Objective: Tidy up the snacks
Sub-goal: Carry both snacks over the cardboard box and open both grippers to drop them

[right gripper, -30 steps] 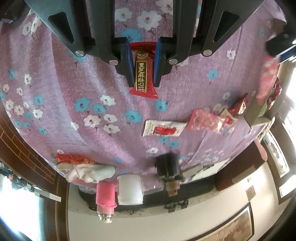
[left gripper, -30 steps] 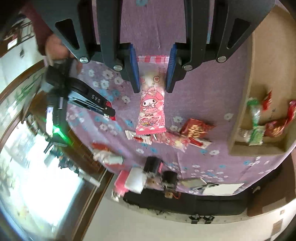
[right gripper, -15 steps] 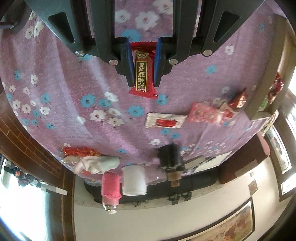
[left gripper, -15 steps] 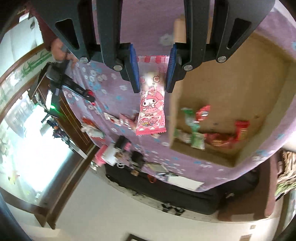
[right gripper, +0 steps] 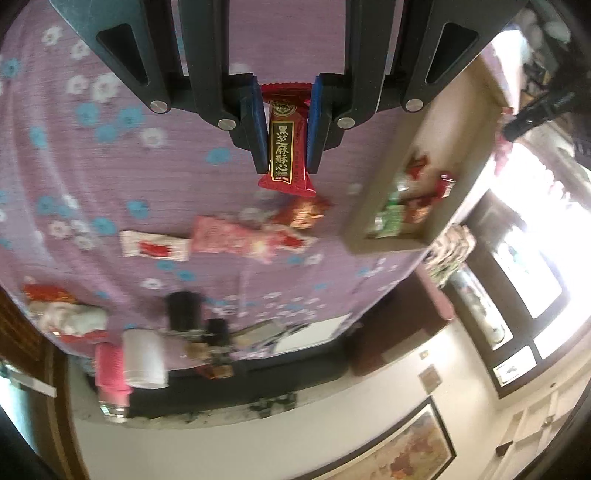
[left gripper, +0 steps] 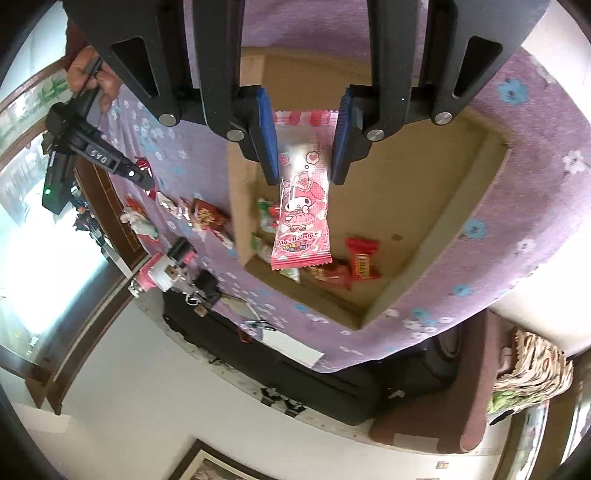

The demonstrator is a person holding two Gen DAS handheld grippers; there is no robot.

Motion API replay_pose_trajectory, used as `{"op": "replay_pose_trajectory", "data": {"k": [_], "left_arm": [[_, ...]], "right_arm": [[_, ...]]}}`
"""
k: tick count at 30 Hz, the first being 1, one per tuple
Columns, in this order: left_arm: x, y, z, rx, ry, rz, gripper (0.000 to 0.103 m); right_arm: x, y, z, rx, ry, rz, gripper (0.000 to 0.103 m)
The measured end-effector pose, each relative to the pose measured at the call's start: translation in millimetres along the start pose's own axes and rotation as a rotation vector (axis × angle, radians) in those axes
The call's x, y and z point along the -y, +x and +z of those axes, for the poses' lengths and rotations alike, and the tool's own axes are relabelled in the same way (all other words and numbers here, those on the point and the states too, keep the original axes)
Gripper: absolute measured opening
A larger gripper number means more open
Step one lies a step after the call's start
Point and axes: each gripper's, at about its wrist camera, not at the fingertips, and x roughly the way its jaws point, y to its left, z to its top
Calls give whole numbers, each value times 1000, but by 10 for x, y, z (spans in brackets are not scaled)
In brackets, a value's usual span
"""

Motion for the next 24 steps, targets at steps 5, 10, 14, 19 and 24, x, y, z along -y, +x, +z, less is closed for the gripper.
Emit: {"op": "replay_pose_trajectory", "data": {"k": [5, 10, 14, 19, 24], "left_arm": [[-87, 87, 103, -16, 14, 45, 25], [-92, 304, 291, -66, 86, 121, 25], [-126, 479, 400, -107, 121, 158, 25], [-185, 621, 439, -163, 143, 179, 25], [-255, 648, 437, -176, 125, 169, 25]], "right_arm": [[-356, 124, 57, -34, -46, 44, 20], [-804, 317, 103, -71, -113, 80, 19], [-1184, 538, 119, -107, -169, 111, 19], [-1516, 766, 132, -135, -207, 154, 19], [-1709, 948, 105, -166, -221, 183, 19]]}}
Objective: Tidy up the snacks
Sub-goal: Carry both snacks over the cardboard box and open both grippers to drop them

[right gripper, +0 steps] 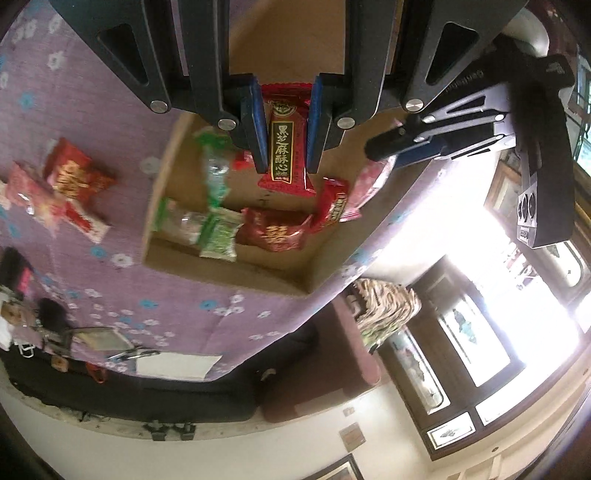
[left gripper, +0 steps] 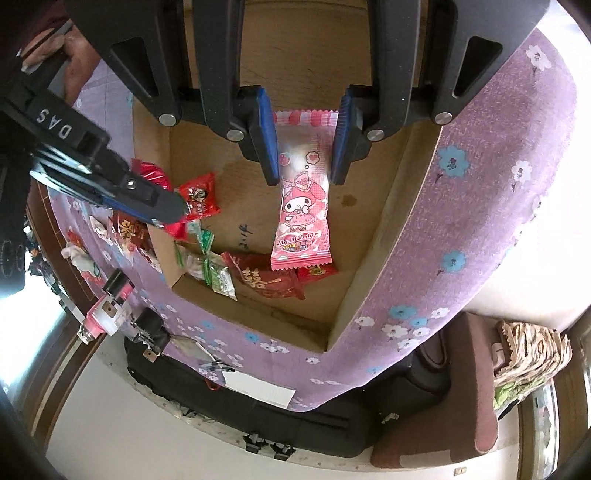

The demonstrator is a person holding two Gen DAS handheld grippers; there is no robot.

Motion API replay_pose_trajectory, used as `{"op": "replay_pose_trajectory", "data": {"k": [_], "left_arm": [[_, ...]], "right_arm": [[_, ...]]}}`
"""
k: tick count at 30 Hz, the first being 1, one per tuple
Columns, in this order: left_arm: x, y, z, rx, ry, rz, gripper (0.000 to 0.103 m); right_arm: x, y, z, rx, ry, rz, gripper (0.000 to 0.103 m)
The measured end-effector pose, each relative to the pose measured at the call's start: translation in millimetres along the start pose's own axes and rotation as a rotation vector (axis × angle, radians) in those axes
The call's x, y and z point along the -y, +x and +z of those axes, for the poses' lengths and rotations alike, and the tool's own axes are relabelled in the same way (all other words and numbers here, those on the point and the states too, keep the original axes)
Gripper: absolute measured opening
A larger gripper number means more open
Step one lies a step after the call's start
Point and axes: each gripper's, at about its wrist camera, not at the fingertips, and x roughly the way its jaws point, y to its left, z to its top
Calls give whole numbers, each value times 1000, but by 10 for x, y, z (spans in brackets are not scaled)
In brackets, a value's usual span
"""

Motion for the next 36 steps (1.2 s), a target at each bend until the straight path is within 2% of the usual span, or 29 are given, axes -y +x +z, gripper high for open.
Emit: {"op": "replay_pose_trajectory", "data": {"k": [13, 24, 29, 36], "left_arm": [[1, 6, -26, 9, 2, 18, 25], [13, -86, -66, 31, -16, 33, 26], [37, -194, -108, 51, -28, 48, 39], [100, -369, -186, 100, -16, 94, 39]], "right_arm": [[-101, 286, 0, -45, 1, 11, 19], [-77, 334, -12, -47, 0, -12, 23], [-107, 284, -22, -29, -10, -2, 24], [-129, 100, -51, 3, -26, -2, 27]]}}
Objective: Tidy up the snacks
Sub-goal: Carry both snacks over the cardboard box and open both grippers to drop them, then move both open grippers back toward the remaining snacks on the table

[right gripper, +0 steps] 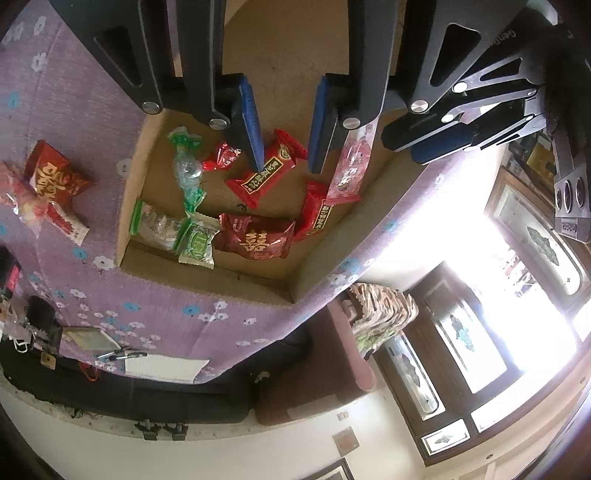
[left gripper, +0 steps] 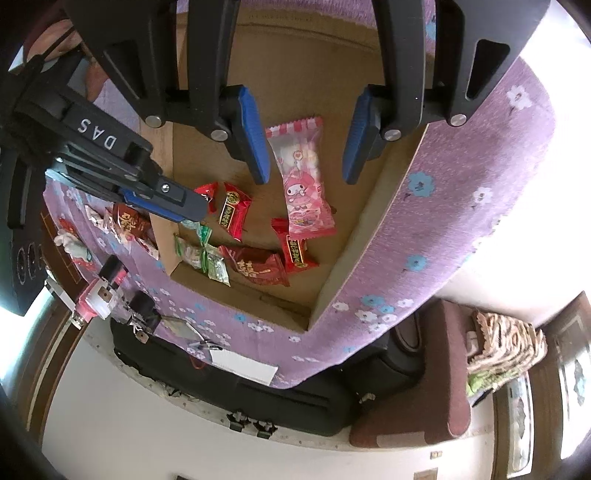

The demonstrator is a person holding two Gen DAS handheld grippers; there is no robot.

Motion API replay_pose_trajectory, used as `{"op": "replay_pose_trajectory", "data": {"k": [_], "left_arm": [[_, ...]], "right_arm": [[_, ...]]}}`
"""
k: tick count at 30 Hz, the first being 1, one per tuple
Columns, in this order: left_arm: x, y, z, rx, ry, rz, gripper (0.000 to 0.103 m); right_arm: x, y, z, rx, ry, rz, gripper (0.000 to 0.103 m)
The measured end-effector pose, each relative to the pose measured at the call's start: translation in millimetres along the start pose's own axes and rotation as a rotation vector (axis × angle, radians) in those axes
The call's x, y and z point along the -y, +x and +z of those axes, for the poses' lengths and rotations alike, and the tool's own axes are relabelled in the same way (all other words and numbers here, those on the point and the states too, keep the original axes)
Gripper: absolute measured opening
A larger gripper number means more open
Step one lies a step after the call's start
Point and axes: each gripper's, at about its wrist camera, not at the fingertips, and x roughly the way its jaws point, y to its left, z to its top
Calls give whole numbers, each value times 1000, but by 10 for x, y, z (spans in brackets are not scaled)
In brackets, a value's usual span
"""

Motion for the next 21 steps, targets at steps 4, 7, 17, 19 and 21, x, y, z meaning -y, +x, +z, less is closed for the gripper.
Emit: {"op": "replay_pose_trajectory", "data": {"k": [4, 7, 17, 19, 21], "left_arm": [[74, -106, -60, 29, 17, 35, 39], [138, -187, -107, 52, 32, 65, 39], [444, -427, -278, 120, 106, 160, 39], [501, -459, -312, 130, 122, 172, 39], [575, -489, -339, 136, 142, 178, 39]], "right_arm": [[37, -133, -53, 17, 12, 2, 29], [94, -236, -103, 30, 22, 1, 29], [409, -693, -330, 92, 74, -28, 34], [491, -776, -379, 101, 89, -35, 34], [588, -842, -422, 109, 107, -44, 35]]}}
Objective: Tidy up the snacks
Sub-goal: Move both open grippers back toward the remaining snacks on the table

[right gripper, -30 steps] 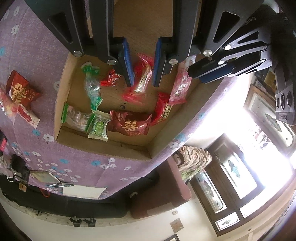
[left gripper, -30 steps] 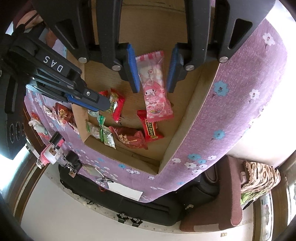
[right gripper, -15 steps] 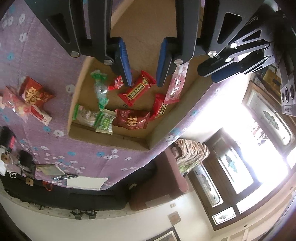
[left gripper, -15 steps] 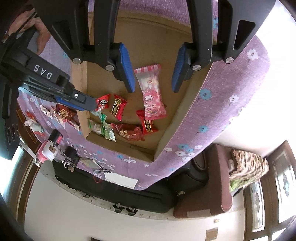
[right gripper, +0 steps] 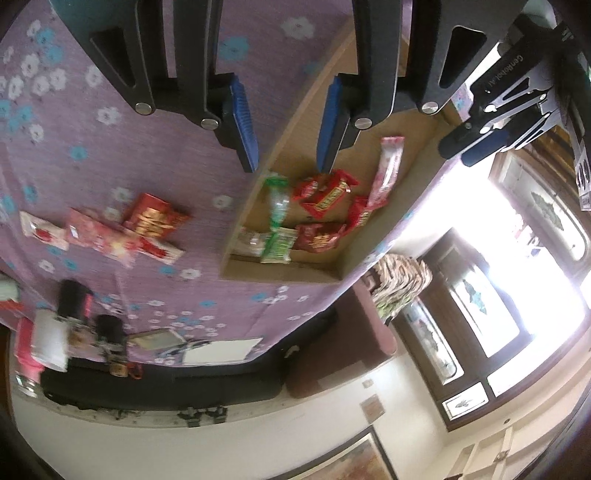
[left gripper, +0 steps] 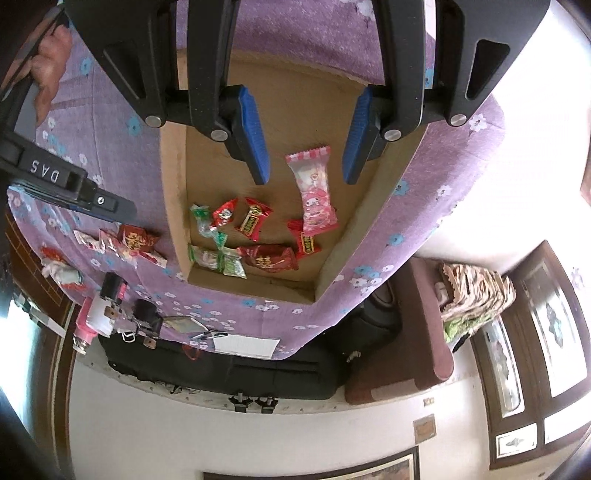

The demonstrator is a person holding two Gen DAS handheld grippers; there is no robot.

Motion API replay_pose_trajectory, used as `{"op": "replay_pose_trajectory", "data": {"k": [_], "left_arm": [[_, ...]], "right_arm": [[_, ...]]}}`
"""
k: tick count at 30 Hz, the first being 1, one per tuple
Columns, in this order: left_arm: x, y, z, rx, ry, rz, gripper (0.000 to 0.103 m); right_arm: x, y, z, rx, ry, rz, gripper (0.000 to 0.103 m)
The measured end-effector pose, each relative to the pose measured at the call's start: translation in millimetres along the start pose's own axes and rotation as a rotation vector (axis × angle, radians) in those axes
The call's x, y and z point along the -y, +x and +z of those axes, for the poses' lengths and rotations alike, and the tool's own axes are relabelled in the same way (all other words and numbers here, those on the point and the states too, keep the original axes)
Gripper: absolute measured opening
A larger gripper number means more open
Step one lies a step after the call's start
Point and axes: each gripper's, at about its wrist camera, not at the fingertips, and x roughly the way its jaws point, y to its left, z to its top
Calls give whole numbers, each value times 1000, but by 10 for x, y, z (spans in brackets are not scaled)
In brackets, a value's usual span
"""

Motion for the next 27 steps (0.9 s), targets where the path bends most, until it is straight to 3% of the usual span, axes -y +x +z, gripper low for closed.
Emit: {"op": "replay_pose_trajectory", "data": {"k": [12, 13, 15, 16, 23, 27], "left_arm": [[228, -177, -92, -12, 21, -79, 39], [238, -186, -95, -13, 18, -89, 41], [263, -215, -120, -13, 13, -107, 56], [279, -222, -124, -11, 11, -117, 58], [476, -172, -153, -42, 31, -184, 58], [557, -127, -181, -60, 46, -194, 58]], "right_arm": [[771, -468, -286, 40, 114, -95, 36], [838, -510, -314, 44, 121, -108, 36], [1018, -617, -382, 53, 145, -145, 37], [1136, -672, -424, 56, 163, -164, 38], [1787, -896, -574, 67, 304, -245, 42], [1869, -918, -558, 76, 320, -258, 42]]}}
